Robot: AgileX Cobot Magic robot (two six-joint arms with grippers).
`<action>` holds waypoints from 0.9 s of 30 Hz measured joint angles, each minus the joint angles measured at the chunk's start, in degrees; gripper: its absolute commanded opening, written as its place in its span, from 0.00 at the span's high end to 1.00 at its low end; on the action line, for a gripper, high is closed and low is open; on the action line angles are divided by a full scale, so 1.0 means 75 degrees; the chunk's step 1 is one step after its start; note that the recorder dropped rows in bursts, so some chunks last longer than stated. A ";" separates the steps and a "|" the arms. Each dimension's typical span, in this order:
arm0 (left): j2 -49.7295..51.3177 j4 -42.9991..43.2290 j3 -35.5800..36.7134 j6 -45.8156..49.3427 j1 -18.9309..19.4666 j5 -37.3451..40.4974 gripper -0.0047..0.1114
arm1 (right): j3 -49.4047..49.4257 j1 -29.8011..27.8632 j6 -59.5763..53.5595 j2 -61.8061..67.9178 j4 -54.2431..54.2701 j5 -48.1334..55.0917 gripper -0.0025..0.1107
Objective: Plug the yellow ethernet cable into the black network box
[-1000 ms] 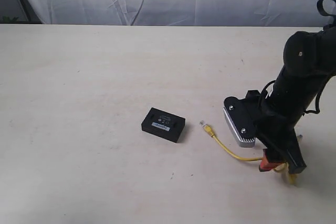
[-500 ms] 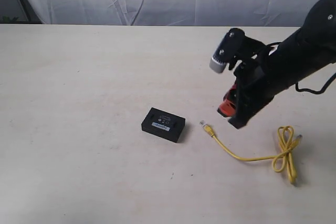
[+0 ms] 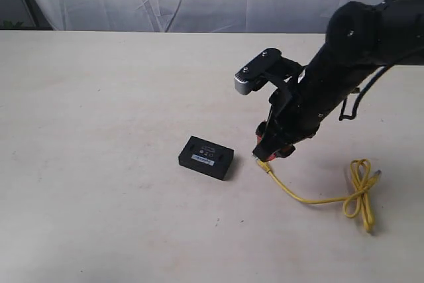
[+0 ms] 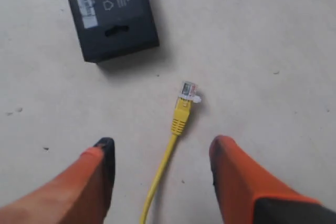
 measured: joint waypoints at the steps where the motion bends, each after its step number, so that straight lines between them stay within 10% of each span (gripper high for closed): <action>1: 0.0000 0.0000 0.0000 0.0000 0.0000 0.0000 0.96 | -0.0096 0.0020 0.0067 0.0115 -0.0109 0.0053 0.50; 24: 0.0000 0.0000 0.0000 0.0000 0.0000 0.0000 0.96 | -0.0513 0.0095 0.0462 0.1833 -0.0600 -0.0261 0.57; 27: 0.0000 0.0000 0.0000 0.0000 0.0000 0.0000 0.96 | -0.0528 0.0095 0.0483 0.1863 -0.0600 -0.0261 0.70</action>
